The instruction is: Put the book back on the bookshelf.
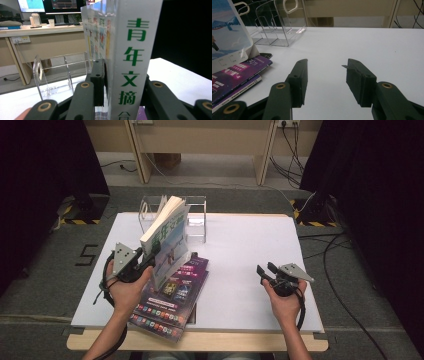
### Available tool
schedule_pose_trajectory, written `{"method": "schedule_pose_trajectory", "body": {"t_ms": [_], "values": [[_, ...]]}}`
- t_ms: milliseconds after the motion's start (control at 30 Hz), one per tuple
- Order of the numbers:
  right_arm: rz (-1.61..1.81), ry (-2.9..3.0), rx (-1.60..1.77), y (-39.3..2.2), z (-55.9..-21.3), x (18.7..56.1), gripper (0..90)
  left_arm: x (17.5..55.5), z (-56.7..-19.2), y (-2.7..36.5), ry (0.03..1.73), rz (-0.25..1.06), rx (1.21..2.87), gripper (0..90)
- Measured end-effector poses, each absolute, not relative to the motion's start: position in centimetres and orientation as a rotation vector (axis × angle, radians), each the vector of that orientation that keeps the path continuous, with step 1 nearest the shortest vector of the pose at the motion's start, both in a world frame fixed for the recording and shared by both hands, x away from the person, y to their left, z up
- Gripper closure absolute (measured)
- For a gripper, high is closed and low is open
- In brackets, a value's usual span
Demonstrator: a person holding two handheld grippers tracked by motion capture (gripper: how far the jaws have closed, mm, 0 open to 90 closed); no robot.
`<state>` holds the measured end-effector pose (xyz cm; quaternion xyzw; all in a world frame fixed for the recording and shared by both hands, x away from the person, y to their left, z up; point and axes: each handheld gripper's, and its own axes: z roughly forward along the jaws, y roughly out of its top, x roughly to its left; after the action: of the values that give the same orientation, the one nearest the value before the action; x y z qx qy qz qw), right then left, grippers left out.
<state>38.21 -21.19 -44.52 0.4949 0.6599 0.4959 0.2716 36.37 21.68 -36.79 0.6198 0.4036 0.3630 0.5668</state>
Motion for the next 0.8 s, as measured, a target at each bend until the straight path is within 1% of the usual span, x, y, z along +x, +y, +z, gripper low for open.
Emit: {"method": "schedule_pose_trajectory", "body": {"t_ms": [200,433,800], "values": [[1.33,1.783,1.337,-21.2,-44.6,38.2,53.2,36.5,-36.5,21.5,0.955,0.851,1.466,72.8],[1.331,1.774,1.346,-21.5,-44.7,38.1,53.4,37.3,-35.6,21.8,0.977,0.792,1.446,73.5],[1.33,1.752,1.354,-22.2,-44.9,38.2,53.5,39.7,-33.0,20.4,0.967,0.779,1.488,73.7]]}}
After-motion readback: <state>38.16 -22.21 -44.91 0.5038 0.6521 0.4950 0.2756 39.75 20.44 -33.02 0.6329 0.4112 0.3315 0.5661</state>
